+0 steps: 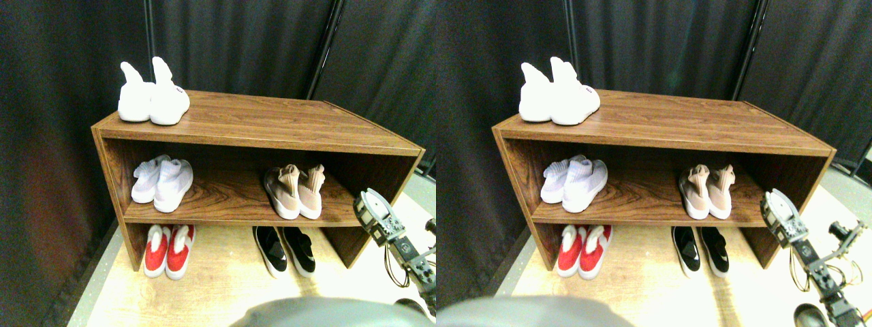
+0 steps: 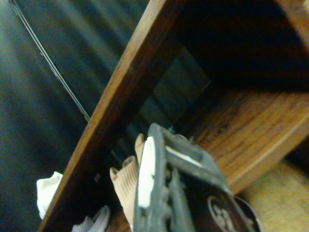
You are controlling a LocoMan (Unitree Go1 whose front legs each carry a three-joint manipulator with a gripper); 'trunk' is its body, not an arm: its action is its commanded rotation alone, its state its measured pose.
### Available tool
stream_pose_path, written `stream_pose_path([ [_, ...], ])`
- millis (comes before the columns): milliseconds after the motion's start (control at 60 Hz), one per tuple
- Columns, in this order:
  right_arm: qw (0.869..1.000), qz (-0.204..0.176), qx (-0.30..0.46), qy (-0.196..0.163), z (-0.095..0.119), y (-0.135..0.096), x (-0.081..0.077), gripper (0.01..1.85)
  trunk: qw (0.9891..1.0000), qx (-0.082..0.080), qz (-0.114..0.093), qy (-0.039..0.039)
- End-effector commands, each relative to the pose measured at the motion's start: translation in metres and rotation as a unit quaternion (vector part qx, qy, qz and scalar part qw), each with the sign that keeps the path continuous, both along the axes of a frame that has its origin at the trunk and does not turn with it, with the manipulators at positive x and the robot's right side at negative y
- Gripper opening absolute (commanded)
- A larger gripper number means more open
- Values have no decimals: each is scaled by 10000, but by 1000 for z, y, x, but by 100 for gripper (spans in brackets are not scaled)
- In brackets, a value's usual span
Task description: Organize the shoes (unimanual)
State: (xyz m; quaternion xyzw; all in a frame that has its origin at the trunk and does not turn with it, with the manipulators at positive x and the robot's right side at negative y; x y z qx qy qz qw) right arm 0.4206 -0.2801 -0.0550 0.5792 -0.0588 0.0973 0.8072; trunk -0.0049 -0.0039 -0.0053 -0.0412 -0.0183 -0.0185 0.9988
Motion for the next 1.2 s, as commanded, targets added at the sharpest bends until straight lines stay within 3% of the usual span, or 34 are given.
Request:
stream_pose_path([
  [17,9997,154,127,-134,3,0,-9,6,9998,-64,33,175],
  [117,9997,171,188,-42,-3,-1,-17,6,9997,-52,30,220],
  [183,9988,419,261,39,-11,-1,-22,6,9997,-45,31,253],
  [300,9993,284,232,108,-24,-1,-29,6,9993,-26,30,367],
  [333,9983,408,383,153,-30,-1,-30,6,9992,-22,32,389],
  [467,9970,398,600,295,-49,-3,-30,6,9986,1,37,521],
  [633,9972,374,444,468,-69,-5,-24,6,9981,27,35,606],
  [700,9961,392,561,549,-75,-4,-21,6,9980,30,30,624],
  [883,9963,-96,337,788,-93,-4,-12,6,9980,30,32,630],
  [1050,9917,-459,722,962,-111,-9,3,6,9980,30,32,630],
  [1200,9900,-444,760,1103,-125,-15,19,6,9982,12,45,605],
])
